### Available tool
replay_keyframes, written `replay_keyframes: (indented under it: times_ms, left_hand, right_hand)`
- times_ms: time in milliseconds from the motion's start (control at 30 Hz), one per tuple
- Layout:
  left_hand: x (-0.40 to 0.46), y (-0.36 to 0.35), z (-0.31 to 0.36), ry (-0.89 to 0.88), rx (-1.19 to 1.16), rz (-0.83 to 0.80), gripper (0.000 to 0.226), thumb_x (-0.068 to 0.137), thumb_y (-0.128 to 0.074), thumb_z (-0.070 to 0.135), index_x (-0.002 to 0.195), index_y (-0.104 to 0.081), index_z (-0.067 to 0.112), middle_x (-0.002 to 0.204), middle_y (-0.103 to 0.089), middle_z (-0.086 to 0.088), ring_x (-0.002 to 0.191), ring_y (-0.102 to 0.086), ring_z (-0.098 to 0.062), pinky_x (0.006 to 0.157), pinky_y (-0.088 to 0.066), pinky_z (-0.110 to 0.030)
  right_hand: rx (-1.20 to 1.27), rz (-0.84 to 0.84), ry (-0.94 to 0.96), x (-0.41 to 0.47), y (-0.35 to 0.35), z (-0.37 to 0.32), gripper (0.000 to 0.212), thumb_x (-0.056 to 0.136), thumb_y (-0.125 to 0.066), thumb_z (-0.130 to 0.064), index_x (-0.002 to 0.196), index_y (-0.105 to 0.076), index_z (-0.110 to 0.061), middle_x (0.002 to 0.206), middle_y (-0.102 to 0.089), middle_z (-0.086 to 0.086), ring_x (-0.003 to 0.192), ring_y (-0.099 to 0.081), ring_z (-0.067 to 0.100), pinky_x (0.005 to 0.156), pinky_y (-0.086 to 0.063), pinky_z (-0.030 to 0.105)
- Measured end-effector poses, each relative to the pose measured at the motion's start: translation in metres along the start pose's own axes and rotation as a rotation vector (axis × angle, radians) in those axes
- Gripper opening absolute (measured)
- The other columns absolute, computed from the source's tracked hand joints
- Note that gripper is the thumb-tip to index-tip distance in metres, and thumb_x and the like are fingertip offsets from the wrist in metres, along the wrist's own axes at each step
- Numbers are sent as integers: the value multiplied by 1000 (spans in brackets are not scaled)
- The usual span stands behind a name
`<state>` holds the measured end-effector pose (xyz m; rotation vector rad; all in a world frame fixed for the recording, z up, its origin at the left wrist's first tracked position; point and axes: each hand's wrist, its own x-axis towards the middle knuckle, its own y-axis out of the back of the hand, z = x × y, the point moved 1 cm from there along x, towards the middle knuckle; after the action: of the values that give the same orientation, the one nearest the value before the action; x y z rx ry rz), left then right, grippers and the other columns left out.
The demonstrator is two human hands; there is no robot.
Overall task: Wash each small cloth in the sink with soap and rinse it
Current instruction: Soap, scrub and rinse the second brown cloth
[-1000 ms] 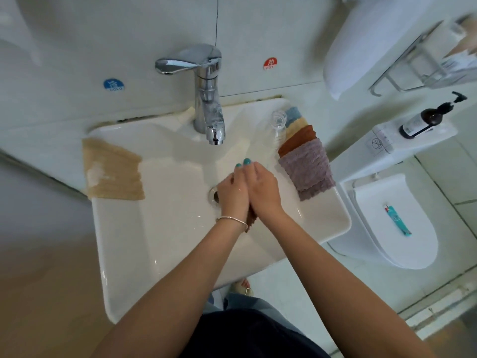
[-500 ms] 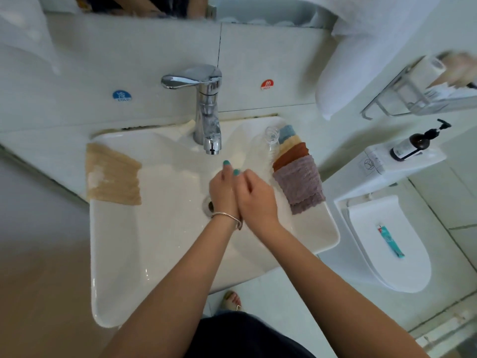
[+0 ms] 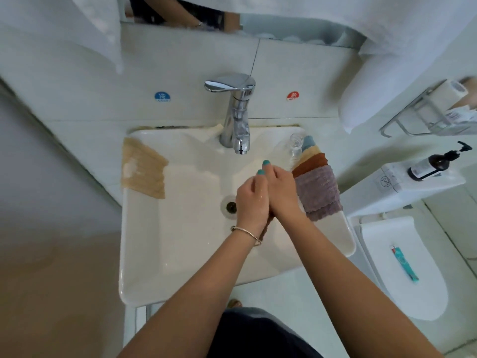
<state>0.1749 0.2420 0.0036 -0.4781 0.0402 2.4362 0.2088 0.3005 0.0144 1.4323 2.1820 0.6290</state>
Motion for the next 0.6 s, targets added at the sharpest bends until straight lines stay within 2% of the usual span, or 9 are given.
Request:
replay_keyframes:
  times_ms: [67, 133, 200, 233, 333, 433, 500, 567, 600]
  left_hand:
    - [6, 0, 11, 43, -51, 22, 44, 99, -45, 33, 63, -56, 9, 57, -57, -4, 58, -54, -20, 57, -44, -34]
    - [24, 9, 12, 127, -135, 53, 56, 101, -45, 30, 47, -52, 16, 44, -48, 5, 52, -45, -20, 60, -39, -34]
    - [27, 11, 10, 120, -48, -9, 59, 102, -43, 23, 43, -48, 19, 42, -43, 7, 57, -45, -24, 61, -36, -32]
    - [21, 7, 8, 92, 19, -52, 53, 102, -42, 23, 50, -50, 20, 47, -46, 4, 60, -50, -24, 59, -39, -31]
    - [4, -6, 11, 72, -49, -59, 41, 100, -43, 32, 65, -55, 14, 59, -57, -3, 56, -56, -18, 49, -44, -27]
    - [17, 4, 7, 22, -61, 17, 39, 102, -42, 28, 71, -57, 8, 68, -58, -5, 62, -53, -19, 60, -43, -30]
    - [21, 7, 4, -2, 28, -28, 31, 104, -37, 19, 86, -60, 6, 78, -55, -9, 59, -50, -13, 65, -42, -28]
    - [11, -6, 3, 43, 47, -123, 32, 104, -39, 20, 79, -57, 12, 69, -57, -4, 48, -52, -6, 51, -47, -30]
    - [7, -12, 6, 70, 37, -149, 35, 103, -41, 24, 73, -56, 13, 61, -56, -4, 43, -53, -9, 43, -46, -32]
  right_hand:
    - [-42, 24, 53, -6, 0, -10, 42, 98, -47, -33, 58, -40, -22, 51, -47, -7, 52, -41, 13, 57, -34, 36]
    - [-193, -41, 236, -30, -1, -18, 41, 100, -46, -40, 63, -36, -24, 57, -51, -3, 55, -48, 19, 55, -37, 38]
    - [-312, -96, 323, -38, 1, -19, 40, 100, -44, -42, 65, -36, -24, 58, -53, -1, 57, -52, 23, 56, -39, 38]
    - [-322, -83, 270, -26, 3, -15, 40, 100, -44, -40, 65, -37, -22, 59, -52, -1, 58, -51, 22, 56, -38, 37]
    - [-151, 19, 50, 8, 8, -10, 41, 99, -43, -37, 62, -41, -20, 57, -47, -5, 55, -43, 14, 59, -35, 37]
    - [-224, -33, 195, -19, 3, -8, 38, 100, -43, -39, 68, -41, -18, 60, -53, 0, 57, -50, 20, 55, -38, 40]
    - [-314, -97, 280, -36, 5, -8, 37, 101, -43, -41, 70, -40, -20, 60, -55, 2, 59, -54, 26, 56, -41, 41]
    - [-280, -13, 135, -12, 13, -1, 39, 100, -45, -39, 66, -41, -20, 59, -53, -2, 59, -52, 22, 57, -41, 39]
    - [-175, 47, 41, 0, 18, -1, 40, 98, -47, -36, 63, -42, -19, 57, -51, -4, 57, -48, 18, 58, -39, 38]
